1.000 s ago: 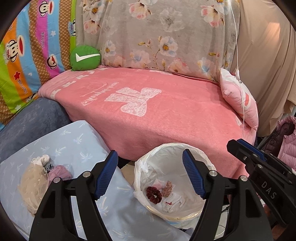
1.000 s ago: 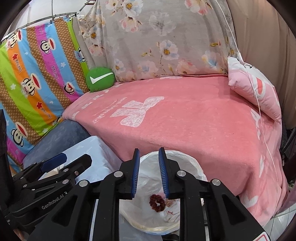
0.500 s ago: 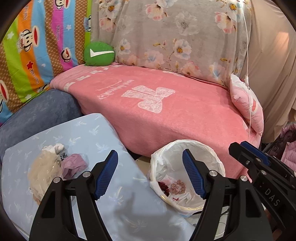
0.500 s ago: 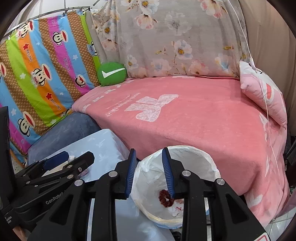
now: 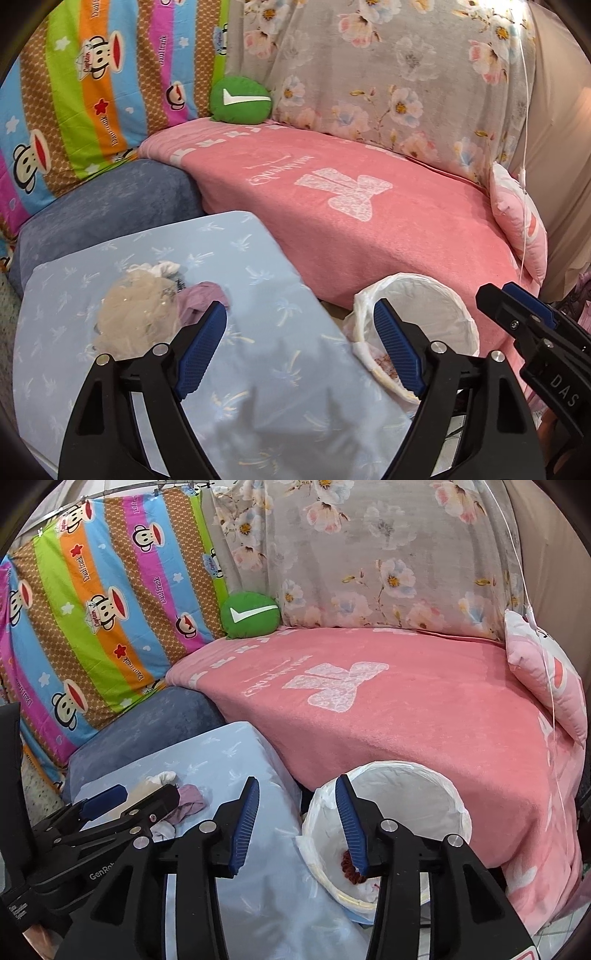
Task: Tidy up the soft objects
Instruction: 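Move both open grippers back over the remaining pile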
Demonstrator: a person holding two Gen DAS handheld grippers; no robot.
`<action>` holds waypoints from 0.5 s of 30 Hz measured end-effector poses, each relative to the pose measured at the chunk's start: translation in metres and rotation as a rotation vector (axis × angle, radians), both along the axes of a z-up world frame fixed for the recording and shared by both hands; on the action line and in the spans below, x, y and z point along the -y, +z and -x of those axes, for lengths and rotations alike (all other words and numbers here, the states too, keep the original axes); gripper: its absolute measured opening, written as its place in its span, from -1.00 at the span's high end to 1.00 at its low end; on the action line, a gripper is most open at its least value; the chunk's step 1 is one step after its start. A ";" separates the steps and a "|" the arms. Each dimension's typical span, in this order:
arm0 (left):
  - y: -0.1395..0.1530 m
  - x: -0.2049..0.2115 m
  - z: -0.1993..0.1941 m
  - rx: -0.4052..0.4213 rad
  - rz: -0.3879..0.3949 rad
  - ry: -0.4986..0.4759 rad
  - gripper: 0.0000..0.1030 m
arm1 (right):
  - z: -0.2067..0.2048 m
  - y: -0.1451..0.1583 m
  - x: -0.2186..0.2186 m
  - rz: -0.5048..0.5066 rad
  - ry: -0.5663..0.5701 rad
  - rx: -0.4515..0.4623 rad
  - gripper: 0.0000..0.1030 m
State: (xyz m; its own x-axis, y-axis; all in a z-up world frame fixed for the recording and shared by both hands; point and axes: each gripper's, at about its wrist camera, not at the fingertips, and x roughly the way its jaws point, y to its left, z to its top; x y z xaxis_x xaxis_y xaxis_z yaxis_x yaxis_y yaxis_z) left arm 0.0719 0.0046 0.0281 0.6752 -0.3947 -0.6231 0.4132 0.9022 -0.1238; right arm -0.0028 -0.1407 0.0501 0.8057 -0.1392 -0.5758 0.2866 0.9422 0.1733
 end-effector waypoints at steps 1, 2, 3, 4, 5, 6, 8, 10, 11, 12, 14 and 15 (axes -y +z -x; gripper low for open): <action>-0.001 -0.004 0.000 -0.002 0.001 0.006 -0.52 | -0.001 0.000 -0.003 0.001 0.007 -0.002 0.14; -0.002 -0.008 -0.001 -0.004 0.001 0.015 -0.52 | -0.002 0.000 -0.007 0.003 0.013 -0.004 0.13; -0.002 -0.011 -0.001 -0.005 0.001 0.022 -0.52 | -0.003 -0.001 -0.011 0.005 0.020 -0.007 0.12; -0.003 -0.015 -0.001 -0.008 0.002 0.029 -0.52 | -0.004 -0.001 -0.015 0.007 0.027 -0.009 0.12; -0.004 -0.019 -0.001 -0.010 0.004 0.035 -0.52 | -0.005 -0.002 -0.019 0.009 0.034 -0.011 0.11; -0.005 -0.024 -0.002 -0.014 0.005 0.044 -0.53 | -0.006 -0.002 -0.022 0.010 0.040 -0.013 0.08; -0.006 -0.030 -0.003 -0.018 0.006 0.057 -0.55 | -0.007 -0.004 -0.028 0.012 0.049 -0.017 0.04; -0.008 -0.038 -0.004 -0.021 0.008 0.075 -0.62 | -0.009 -0.005 -0.035 0.014 0.062 -0.023 0.03; -0.009 -0.043 -0.005 -0.022 0.008 0.085 -0.64 | -0.010 -0.006 -0.038 0.015 0.067 -0.027 0.02; -0.010 -0.047 -0.005 -0.023 0.008 0.093 -0.68 | -0.011 -0.007 -0.042 0.016 0.074 -0.031 0.01; -0.013 -0.056 -0.007 -0.030 0.007 0.113 -0.71 | -0.013 -0.009 -0.048 0.019 0.083 -0.037 -0.05; -0.014 -0.060 -0.009 -0.034 0.006 0.120 -0.72 | -0.015 -0.011 -0.051 0.021 0.088 -0.040 -0.09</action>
